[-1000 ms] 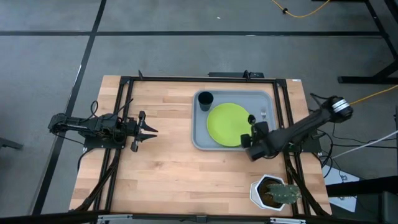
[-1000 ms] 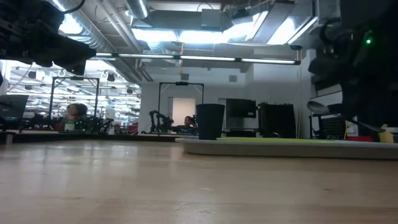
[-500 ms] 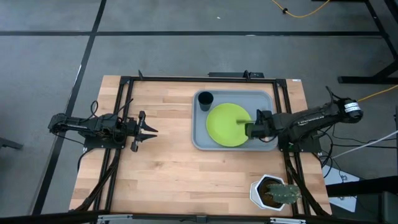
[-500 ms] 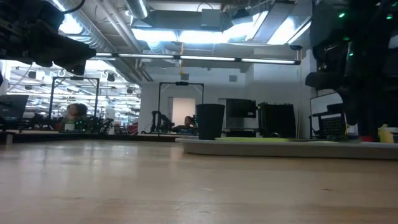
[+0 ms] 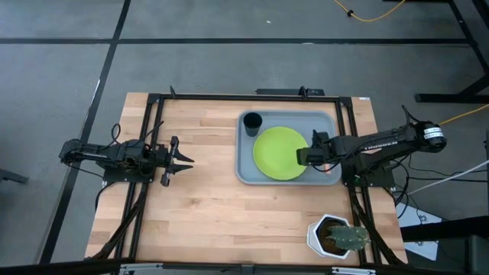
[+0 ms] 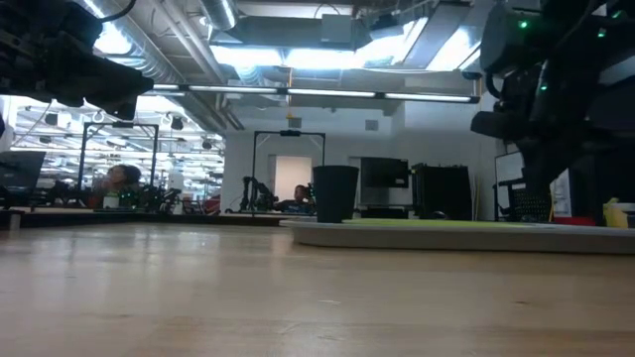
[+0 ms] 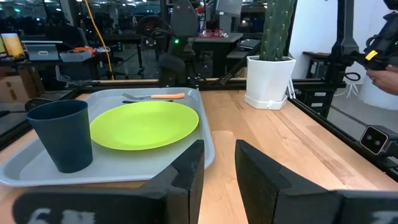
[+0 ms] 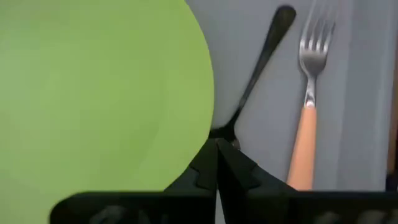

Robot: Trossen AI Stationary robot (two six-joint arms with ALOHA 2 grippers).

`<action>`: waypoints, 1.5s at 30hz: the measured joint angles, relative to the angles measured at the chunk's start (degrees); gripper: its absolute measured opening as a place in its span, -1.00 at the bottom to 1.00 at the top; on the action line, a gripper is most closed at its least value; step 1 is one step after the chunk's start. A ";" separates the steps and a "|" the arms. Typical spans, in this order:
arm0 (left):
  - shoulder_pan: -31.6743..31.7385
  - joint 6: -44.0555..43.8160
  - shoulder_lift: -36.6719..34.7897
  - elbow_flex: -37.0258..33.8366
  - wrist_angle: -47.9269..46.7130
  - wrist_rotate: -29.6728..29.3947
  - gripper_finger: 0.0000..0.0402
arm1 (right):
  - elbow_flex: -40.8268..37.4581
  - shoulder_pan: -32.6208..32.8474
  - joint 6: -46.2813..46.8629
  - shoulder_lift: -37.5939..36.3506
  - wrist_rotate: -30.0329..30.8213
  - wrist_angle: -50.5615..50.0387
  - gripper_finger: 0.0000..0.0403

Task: Pick and place plate/cup/fork/spoon on tray
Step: Put the black spoon on the gray serving tray to the right of the light green plate

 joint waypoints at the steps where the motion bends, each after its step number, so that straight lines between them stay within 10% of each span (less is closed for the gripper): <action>1: 0.00 0.00 0.00 0.01 -0.01 -0.01 -0.59 | 0.00 0.00 -0.65 0.00 0.46 0.13 -0.97; 11: -0.01 0.00 -0.01 0.00 0.00 0.00 -0.59 | 0.00 0.89 -1.42 0.02 0.89 -0.13 -0.93; 23: -0.01 0.00 -0.01 0.01 0.00 -0.01 -0.59 | 0.00 1.01 -33.57 0.02 3.09 2.30 -0.93; 45: -0.01 0.00 -0.02 0.01 0.00 -0.01 -0.59 | 0.60 -8.36 -60.15 0.07 -11.29 -5.44 -0.97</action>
